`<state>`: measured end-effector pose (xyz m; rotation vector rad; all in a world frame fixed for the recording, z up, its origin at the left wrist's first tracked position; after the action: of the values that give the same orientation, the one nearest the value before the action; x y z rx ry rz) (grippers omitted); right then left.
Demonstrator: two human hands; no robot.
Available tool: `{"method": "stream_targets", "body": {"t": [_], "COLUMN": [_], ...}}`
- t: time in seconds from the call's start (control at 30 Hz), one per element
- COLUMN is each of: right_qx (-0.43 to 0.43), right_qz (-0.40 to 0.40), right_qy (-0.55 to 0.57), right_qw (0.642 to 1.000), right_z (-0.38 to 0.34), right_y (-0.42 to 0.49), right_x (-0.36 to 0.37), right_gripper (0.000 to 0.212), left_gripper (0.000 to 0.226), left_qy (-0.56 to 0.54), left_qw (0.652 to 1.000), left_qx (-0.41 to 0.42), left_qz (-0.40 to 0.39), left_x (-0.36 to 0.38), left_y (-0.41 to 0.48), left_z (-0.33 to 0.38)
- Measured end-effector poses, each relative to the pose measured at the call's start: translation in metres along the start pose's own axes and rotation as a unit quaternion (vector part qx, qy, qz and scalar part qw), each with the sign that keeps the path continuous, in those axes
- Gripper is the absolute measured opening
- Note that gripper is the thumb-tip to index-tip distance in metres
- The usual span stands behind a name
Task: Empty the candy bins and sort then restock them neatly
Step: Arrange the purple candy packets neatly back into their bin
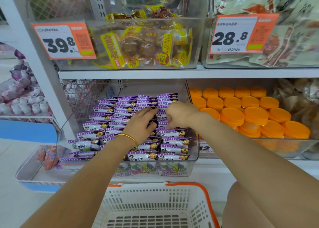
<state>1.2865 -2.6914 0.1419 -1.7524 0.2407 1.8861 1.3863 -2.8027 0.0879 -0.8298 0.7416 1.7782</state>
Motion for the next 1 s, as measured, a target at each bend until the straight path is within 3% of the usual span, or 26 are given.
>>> {"method": "stream_targets", "body": {"t": [0.2,0.4,0.63,1.0], "right_qx": [-0.005,-0.015,0.0,0.034], "right_qz": [0.043,0.106,0.058,0.104], "right_qy": [-0.024,-0.012,-0.029,0.014], "right_qw": [0.999,0.994,0.998,0.994], "right_z": [-0.0005,0.0019,-0.0013,0.0024], "right_y": [-0.0017,-0.0071,-0.0016,-0.0037], "right_x": [0.0068,0.0081,0.007,0.0084], "right_gripper": [0.016,0.002,0.017,0.007], "left_gripper": [0.05,0.05,0.054,0.06], "left_qy": [0.1,0.038,0.013,0.042], "left_qw": [0.994,0.999,1.0,0.999], "left_qx": [-0.01,0.022,-0.003,0.001], "left_qz": [-0.047,-0.008,0.0,-0.02], "left_x": [0.0067,0.0044,0.0036,0.0042], "left_y": [0.0057,0.0032,0.0027,0.002], "left_z": [-0.0004,0.0013,-0.0006,-0.0015]}}
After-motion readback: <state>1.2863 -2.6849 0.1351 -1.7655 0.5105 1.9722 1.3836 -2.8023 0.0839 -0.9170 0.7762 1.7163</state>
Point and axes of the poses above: each hand's wrist, its own y-axis towards the middle knuckle, its own x-axis out of the palm, z = x × y, the point moved 2 cm from there along y, towards the middle knuckle, and after that the axes turned 10 degrees about -y, right-handed, at the moved point
